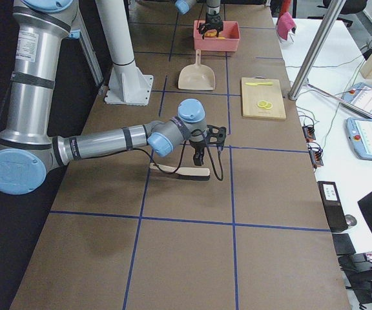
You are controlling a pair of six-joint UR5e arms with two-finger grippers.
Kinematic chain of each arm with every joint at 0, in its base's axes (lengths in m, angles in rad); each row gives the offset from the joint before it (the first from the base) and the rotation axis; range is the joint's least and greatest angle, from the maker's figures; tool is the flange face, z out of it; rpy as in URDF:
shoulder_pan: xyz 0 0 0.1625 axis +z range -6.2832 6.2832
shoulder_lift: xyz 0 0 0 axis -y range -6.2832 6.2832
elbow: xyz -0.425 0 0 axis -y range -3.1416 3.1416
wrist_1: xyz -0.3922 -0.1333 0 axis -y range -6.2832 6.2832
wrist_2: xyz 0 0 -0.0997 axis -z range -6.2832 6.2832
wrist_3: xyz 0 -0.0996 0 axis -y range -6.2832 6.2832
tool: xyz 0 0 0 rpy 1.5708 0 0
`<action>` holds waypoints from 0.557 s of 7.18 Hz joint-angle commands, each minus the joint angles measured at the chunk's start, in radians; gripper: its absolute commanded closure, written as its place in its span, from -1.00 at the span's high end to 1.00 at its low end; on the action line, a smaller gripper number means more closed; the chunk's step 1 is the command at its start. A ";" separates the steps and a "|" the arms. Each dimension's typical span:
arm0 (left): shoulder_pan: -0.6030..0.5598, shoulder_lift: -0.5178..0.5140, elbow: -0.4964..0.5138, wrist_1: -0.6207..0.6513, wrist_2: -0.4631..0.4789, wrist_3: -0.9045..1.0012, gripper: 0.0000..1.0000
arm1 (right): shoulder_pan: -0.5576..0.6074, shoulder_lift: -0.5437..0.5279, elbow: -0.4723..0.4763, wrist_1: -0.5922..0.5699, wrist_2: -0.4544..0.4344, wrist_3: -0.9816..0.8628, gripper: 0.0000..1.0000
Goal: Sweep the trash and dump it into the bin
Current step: 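Release the dustpan and lift the left gripper away toward the bin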
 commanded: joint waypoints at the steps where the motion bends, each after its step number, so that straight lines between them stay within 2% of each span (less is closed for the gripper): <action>1: -0.141 -0.004 -0.030 -0.004 -0.005 -0.151 1.00 | 0.001 0.002 0.001 0.002 0.000 0.000 1.00; 3: -0.272 0.010 -0.030 -0.002 -0.003 -0.432 1.00 | 0.001 0.014 -0.006 -0.002 -0.002 0.000 1.00; 4: -0.283 0.039 -0.024 0.005 -0.002 -0.542 1.00 | 0.002 0.014 -0.007 -0.002 0.000 0.000 1.00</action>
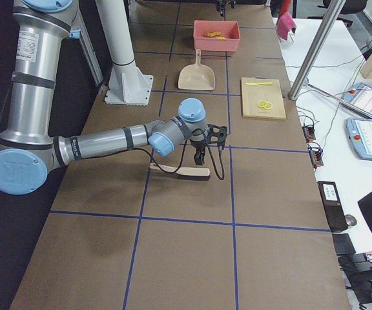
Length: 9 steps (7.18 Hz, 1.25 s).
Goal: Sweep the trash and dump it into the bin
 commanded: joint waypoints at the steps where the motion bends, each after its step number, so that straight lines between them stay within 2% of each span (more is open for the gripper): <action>1: -0.061 0.127 0.001 -0.003 -0.003 -0.167 1.00 | 0.001 0.002 0.001 0.000 0.001 0.000 1.00; 3: -0.114 0.195 0.089 -0.006 -0.005 -0.173 1.00 | 0.013 0.007 0.003 -0.003 0.007 -0.008 1.00; 4: -0.232 0.240 0.117 -0.017 -0.056 -0.132 1.00 | 0.028 0.007 0.000 -0.009 0.007 -0.015 1.00; 5: -0.304 0.307 0.183 -0.076 -0.169 0.029 1.00 | 0.057 0.005 -0.002 -0.009 0.013 -0.017 1.00; 6: -0.354 0.308 0.309 -0.089 -0.257 0.060 1.00 | 0.097 0.005 -0.017 -0.017 0.063 -0.044 1.00; 8: -0.403 0.314 0.422 -0.179 -0.268 0.084 1.00 | 0.195 0.028 -0.080 -0.105 0.134 -0.270 1.00; 9: -0.403 0.312 0.424 -0.181 -0.268 0.069 1.00 | 0.249 0.033 -0.095 -0.196 0.157 -0.405 1.00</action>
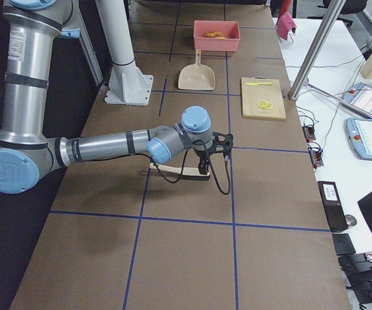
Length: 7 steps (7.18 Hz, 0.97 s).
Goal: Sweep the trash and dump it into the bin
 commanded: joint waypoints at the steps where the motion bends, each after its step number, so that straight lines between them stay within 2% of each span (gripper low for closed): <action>1: -0.012 0.001 0.050 -0.023 -0.008 -0.015 1.00 | 0.115 0.010 -0.028 -0.215 0.044 -0.334 1.00; 3: -0.014 0.007 0.044 -0.024 -0.009 -0.135 1.00 | 0.189 0.007 -0.039 -0.404 0.045 -0.589 1.00; 4: -0.014 0.034 0.035 -0.026 -0.008 -0.136 1.00 | 0.246 -0.004 -0.115 -0.431 0.048 -0.698 1.00; 5: -0.014 0.036 0.036 -0.026 -0.008 -0.134 1.00 | 0.283 -0.001 -0.215 -0.424 0.093 -0.827 1.00; 7: -0.014 0.048 0.035 -0.026 -0.008 -0.137 1.00 | 0.311 0.010 -0.202 -0.425 0.067 -0.769 1.00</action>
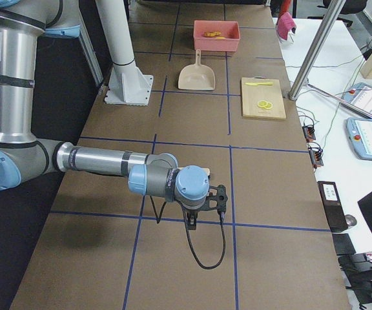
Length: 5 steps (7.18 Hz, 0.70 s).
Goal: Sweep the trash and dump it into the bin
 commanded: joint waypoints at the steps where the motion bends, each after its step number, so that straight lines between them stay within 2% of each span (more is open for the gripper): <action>1: 0.000 0.015 0.003 0.001 0.000 -0.002 1.00 | 0.022 0.017 -0.003 -0.004 -0.107 0.020 1.00; 5: -0.035 0.098 -0.047 -0.037 -0.080 0.007 1.00 | 0.020 0.042 -0.001 -0.001 -0.111 0.127 1.00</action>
